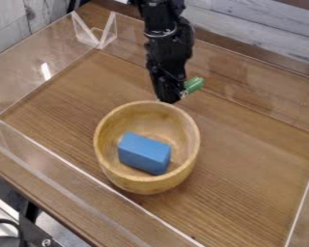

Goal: Put the green marker in the brown bowl

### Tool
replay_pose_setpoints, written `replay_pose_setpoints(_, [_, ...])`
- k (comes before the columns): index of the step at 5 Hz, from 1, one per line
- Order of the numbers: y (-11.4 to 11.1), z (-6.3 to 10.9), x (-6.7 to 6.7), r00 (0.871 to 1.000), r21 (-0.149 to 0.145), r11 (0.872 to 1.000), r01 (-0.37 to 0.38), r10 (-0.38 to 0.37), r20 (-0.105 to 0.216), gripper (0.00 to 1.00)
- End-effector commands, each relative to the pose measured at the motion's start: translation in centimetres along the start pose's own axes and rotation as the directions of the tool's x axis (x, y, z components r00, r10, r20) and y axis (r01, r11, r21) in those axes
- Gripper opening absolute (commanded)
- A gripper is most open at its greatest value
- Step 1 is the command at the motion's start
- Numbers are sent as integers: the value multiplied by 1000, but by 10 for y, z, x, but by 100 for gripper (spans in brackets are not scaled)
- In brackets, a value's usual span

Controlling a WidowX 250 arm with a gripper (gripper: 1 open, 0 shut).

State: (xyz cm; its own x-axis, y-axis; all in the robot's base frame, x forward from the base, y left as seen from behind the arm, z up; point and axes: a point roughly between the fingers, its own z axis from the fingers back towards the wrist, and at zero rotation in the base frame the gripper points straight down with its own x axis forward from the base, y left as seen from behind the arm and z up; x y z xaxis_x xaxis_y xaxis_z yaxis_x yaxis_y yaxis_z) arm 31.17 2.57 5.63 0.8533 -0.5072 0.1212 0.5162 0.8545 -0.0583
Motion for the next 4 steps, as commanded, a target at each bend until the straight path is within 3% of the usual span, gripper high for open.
replay_pose_setpoints(1, [-4,23,7,998,42,999,30,-33,57,100])
replay_pose_setpoints(2, [-9,25,5,997,41,998,46,-48,61,0])
replay_pose_setpoints(4, [-16,27,1,995,42,996,73,-76,70,0])
